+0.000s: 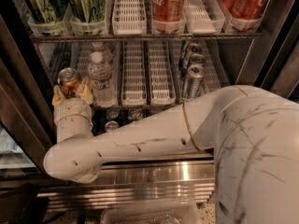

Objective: Pick orange can from middle shelf of fridge

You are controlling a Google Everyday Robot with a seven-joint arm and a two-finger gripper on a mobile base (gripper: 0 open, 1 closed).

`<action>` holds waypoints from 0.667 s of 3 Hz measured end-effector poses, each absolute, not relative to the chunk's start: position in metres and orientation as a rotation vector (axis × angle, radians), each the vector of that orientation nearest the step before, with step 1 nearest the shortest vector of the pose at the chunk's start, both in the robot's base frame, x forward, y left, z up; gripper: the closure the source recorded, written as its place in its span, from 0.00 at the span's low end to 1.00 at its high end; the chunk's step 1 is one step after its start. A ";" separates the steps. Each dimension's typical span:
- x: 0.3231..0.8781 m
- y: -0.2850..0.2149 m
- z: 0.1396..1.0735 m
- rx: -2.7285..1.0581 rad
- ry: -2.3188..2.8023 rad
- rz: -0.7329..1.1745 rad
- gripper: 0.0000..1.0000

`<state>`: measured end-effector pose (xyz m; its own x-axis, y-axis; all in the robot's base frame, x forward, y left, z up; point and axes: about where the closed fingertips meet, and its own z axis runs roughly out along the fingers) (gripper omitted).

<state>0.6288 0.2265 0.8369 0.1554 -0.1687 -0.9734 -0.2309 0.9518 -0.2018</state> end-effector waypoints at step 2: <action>0.638 0.236 0.839 -0.356 1.411 0.062 0.30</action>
Offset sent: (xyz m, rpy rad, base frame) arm 0.0124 0.0158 0.0017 -0.0059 -0.0071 0.0395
